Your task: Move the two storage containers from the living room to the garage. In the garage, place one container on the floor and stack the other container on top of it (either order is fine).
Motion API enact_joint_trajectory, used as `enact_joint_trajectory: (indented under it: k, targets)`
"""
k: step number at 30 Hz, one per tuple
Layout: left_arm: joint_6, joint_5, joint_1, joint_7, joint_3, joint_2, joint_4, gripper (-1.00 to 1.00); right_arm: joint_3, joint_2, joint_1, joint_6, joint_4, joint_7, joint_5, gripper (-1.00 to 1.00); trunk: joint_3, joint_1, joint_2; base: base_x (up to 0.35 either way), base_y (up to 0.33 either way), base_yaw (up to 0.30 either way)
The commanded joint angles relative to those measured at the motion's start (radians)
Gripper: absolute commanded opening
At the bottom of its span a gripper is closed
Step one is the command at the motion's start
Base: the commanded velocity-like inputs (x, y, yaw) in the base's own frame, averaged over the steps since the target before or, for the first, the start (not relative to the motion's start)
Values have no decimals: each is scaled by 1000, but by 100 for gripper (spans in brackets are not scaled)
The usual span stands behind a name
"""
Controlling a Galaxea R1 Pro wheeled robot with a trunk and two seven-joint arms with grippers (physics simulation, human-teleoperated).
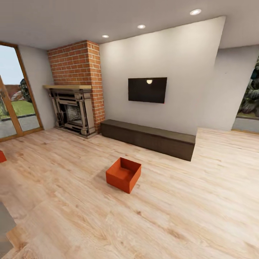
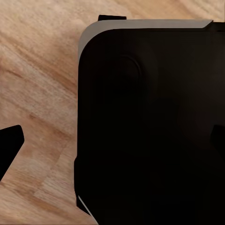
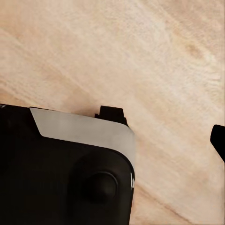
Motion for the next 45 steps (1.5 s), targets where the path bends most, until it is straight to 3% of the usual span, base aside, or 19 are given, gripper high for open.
enact_joint_trajectory:
  k: [1,13,45]
  targets:
    - [-2,4,0,1,1,0,0,100,8,1,-1,-5,3,-1,-8,100,-1,0,0,246,0,269]
    - [-2,4,0,1,1,0,0,100,8,0,-1,-4,3,-1,-8,100,-1,0,0,245,0,236]
    - [-2,4,0,1,1,0,0,100,8,0,-1,-5,3,0,-9,100,-1,0,0,243,0,4]
